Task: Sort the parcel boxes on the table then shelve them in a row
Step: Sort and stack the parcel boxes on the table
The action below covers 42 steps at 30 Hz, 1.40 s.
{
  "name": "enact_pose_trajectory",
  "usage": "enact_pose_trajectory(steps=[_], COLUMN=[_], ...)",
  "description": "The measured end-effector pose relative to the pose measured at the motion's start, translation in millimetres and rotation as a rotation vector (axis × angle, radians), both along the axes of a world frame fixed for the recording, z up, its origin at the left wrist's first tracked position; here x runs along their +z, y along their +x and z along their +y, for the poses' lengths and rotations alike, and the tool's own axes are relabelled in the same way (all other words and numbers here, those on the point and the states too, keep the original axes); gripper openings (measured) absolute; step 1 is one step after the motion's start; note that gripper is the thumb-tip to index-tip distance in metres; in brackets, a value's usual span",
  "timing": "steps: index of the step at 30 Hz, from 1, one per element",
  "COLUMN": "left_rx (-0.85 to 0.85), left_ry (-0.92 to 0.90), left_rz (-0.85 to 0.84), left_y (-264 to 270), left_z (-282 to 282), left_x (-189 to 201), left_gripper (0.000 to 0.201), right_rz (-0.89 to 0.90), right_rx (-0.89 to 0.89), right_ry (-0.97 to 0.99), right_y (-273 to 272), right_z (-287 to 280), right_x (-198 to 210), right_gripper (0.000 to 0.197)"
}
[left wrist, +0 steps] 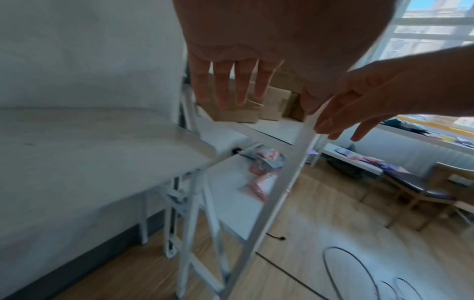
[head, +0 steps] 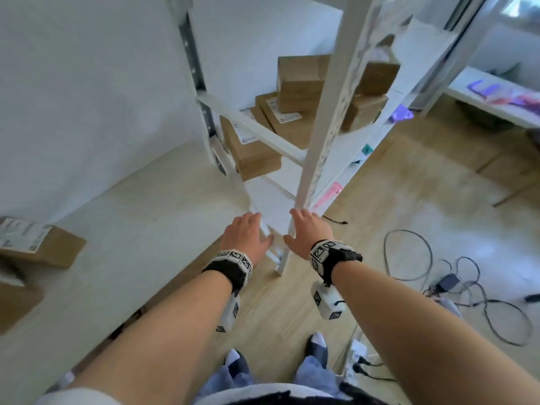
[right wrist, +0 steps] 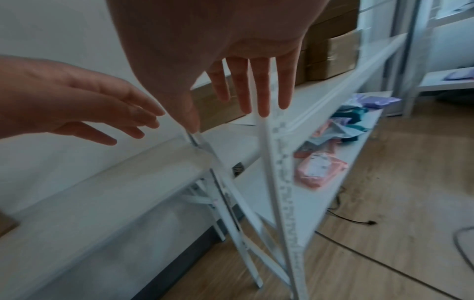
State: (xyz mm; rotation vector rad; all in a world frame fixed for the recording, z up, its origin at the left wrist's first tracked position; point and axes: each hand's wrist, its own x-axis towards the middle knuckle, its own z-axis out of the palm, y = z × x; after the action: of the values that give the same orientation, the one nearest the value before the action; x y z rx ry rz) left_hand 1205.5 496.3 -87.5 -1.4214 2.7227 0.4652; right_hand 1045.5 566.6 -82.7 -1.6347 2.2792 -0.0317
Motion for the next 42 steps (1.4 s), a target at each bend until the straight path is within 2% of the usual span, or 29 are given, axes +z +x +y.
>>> enact_pose_trajectory(steps=[6, 9, 16, 22, 27, 35, 42], left_rx=[-0.202, -0.252, -0.336, -0.401, -0.412, -0.359, -0.368], left_ry=[0.007, 0.014, -0.009, -0.075, -0.154, -0.14, -0.149], left_rz=[-0.051, -0.071, -0.049, -0.03, 0.0, 0.028, 0.015], left_y=[-138.6, -203.3, -323.7, -419.1, -506.5, -656.6, -768.0], left_z=[66.9, 90.9, 100.6, 64.1, 7.1, -86.1, -120.4], left_x=[-18.9, -21.1, -7.7, 3.6, 8.7, 29.0, 30.8], left_gripper=[0.066, 0.067, 0.065, 0.062, 0.059, 0.064, 0.066], right_rz=[0.022, 0.04, 0.053, 0.073, 0.144, 0.16, 0.161], right_rx=[-0.165, -0.234, -0.373, -0.433, -0.424, -0.437, -0.447], right_ry=[0.039, 0.036, -0.001, -0.046, -0.083, -0.138, -0.15], right_y=[-131.5, -191.1, -294.8, -374.5, -456.0, -596.3, -710.3], right_z=[84.0, 115.3, 147.6, 123.5, 68.0, -21.4, -61.5], right_x=[-18.6, -21.6, -13.7, -9.2, -3.4, 22.7, 28.2], right_gripper=[0.051, 0.052, 0.057, 0.059, 0.057, 0.06, 0.054])
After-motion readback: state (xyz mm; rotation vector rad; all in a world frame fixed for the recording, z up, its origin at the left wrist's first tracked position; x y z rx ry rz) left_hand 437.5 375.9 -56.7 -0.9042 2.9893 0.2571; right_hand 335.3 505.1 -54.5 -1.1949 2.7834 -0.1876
